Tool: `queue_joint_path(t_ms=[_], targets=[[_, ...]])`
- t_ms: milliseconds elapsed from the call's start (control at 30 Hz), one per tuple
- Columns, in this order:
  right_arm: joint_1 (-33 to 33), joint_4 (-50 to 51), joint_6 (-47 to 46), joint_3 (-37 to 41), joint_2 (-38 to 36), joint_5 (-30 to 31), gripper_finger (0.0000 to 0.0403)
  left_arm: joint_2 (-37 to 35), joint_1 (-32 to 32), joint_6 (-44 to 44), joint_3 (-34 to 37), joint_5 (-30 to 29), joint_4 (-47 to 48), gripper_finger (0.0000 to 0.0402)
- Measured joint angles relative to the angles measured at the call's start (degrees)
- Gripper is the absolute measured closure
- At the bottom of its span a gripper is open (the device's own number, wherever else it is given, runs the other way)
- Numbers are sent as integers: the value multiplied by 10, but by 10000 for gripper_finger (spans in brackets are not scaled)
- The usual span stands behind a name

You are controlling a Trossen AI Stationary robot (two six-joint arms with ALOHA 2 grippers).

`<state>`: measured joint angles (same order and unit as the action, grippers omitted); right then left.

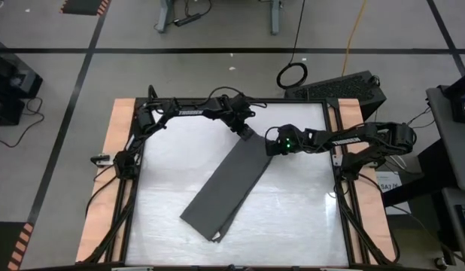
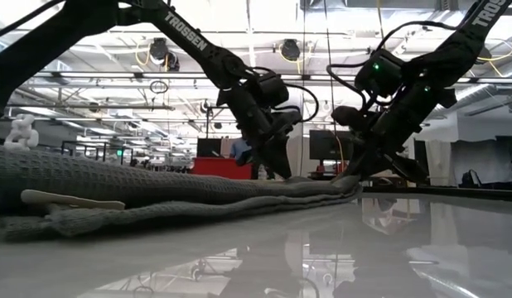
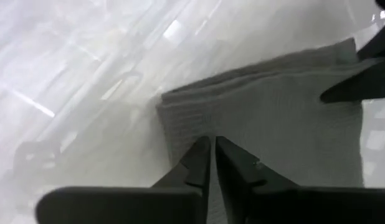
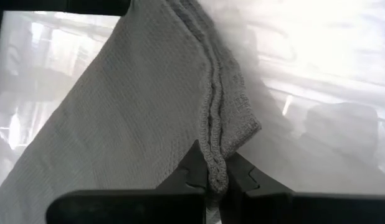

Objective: Roll towel into tight, uniform cylinder
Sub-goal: Roll the gray towel

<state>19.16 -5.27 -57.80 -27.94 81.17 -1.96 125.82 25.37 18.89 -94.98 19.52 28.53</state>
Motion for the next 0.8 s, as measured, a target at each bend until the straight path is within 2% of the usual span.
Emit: queue_joint_path(t_ms=[233,433,800], targets=[[0,-6,-2,0,0,-27,399,0,-3,11,-2,5,40,384],[4,-23,2,0,0,-30,399,-12,1,-30,-3,45,39,397],[42,-43,54,-37,0,-29,399,-39,16,-32,-8,41,61,400]])
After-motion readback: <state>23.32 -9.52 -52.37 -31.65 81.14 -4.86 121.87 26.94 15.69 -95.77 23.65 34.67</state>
